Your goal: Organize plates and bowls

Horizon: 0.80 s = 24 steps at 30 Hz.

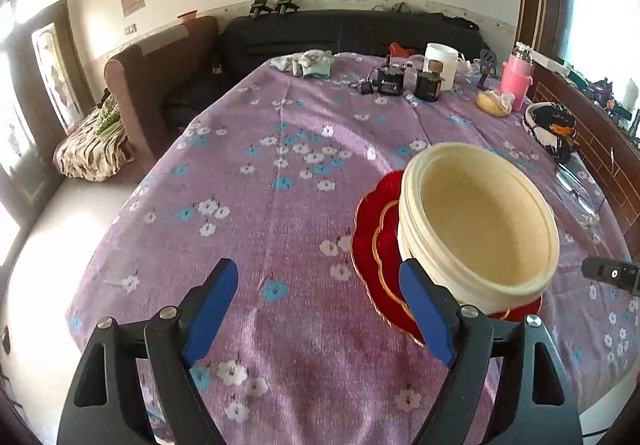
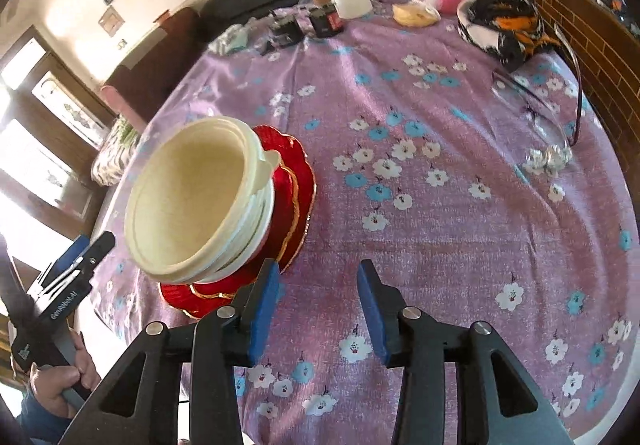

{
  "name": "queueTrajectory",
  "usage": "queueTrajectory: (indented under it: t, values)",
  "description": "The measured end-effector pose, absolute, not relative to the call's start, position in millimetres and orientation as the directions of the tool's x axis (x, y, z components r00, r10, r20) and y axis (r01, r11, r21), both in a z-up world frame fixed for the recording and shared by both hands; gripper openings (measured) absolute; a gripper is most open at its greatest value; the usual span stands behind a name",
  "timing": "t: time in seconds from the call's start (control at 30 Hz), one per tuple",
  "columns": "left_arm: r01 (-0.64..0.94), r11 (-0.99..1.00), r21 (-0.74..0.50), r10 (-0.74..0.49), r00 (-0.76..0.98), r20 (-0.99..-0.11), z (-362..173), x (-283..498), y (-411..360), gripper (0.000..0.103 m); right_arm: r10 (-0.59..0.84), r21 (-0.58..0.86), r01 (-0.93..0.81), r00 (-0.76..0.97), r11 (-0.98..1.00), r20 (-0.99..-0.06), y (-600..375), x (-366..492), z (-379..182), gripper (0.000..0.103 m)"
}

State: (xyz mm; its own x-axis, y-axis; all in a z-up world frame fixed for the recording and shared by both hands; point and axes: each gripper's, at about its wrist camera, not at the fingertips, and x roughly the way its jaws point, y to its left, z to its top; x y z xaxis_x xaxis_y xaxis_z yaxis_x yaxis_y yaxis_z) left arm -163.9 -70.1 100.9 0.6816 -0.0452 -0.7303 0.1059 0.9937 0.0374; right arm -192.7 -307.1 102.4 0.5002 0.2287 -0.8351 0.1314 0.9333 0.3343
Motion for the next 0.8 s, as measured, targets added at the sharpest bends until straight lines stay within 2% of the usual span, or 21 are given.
queueTrajectory:
  t: [0.57,0.8]
  values:
    - [-0.024,0.996,0.087,0.076,0.74,-0.668,117,-211,-34,0.088,0.287,0.334,-0.018,0.559,0.942,-0.778,-272,-183,134,0.046]
    - [-0.055,0.996,0.075,0.091,0.756,-0.648,129,-228,-16,0.099,0.338,0.329,-0.116,0.539,0.937,-0.771,-238,-169,140,0.049]
